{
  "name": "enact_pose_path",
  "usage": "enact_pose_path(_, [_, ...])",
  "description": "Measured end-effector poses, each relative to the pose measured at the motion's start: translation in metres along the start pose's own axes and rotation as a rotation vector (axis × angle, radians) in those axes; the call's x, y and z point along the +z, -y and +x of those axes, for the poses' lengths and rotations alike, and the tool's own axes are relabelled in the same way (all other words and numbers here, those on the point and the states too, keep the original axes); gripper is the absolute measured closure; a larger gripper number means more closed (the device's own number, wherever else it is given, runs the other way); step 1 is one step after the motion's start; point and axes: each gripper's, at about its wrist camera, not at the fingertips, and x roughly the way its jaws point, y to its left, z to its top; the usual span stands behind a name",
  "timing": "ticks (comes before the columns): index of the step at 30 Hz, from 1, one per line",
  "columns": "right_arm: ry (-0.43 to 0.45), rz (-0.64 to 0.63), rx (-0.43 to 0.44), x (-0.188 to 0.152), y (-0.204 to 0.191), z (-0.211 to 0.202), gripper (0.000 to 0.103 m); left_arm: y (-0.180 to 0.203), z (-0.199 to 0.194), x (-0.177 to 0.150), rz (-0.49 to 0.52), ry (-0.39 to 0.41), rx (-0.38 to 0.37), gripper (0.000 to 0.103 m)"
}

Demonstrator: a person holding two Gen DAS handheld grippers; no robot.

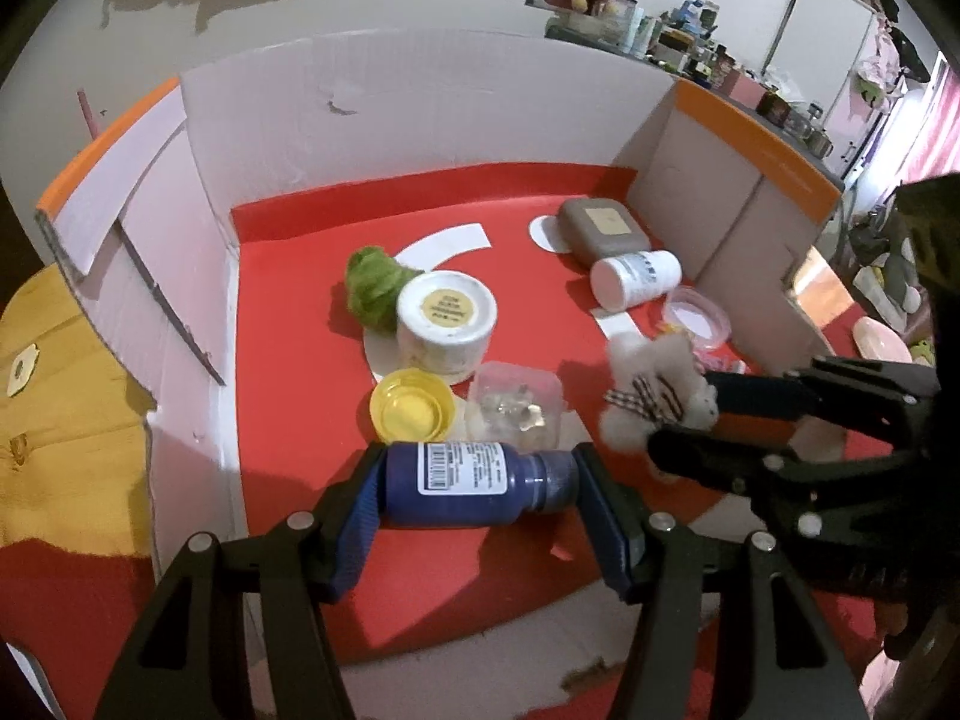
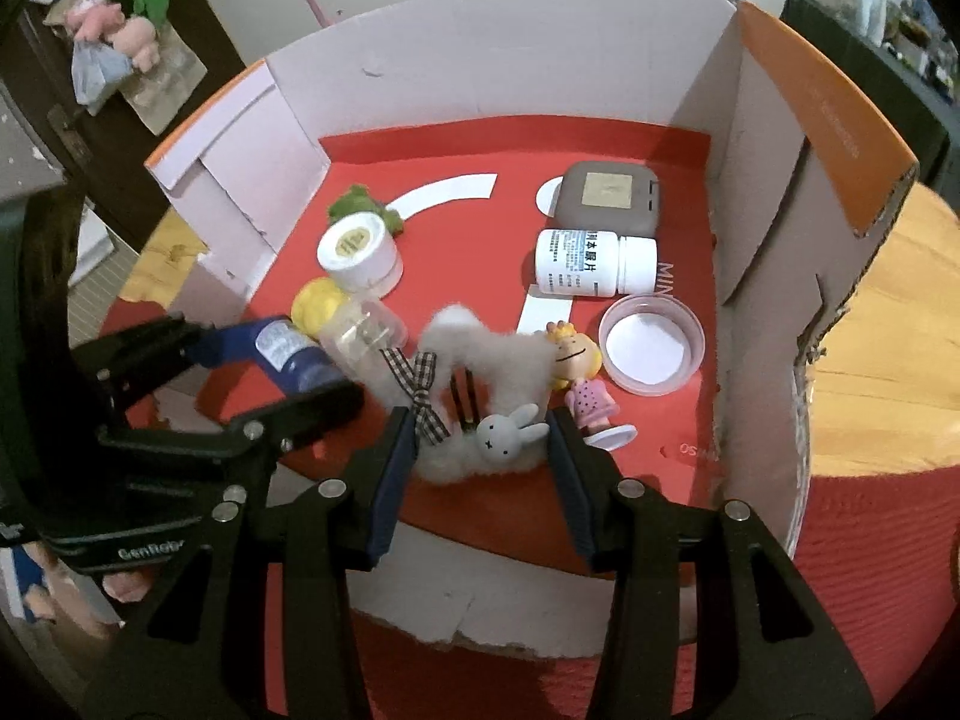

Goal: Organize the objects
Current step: 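Lower the bottle and bunny onto the box floor and open both grippers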

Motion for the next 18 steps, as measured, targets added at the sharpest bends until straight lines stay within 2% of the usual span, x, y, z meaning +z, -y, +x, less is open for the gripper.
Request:
enact_pose_path(7, [0.009, -0.02, -0.041, -0.0011, -0.0003, 0.0023, 0.059, 0.0034, 0.0023, 0.0006, 0.01, 0.025, 0.043, 0.04])
enact_pose_path(18, [0.014, -0.022, -0.038, -0.0026, -0.0008, 0.0026, 0.058, 0.0011, 0.0022, 0.0011, -0.003, 0.039, 0.035, 0.04])
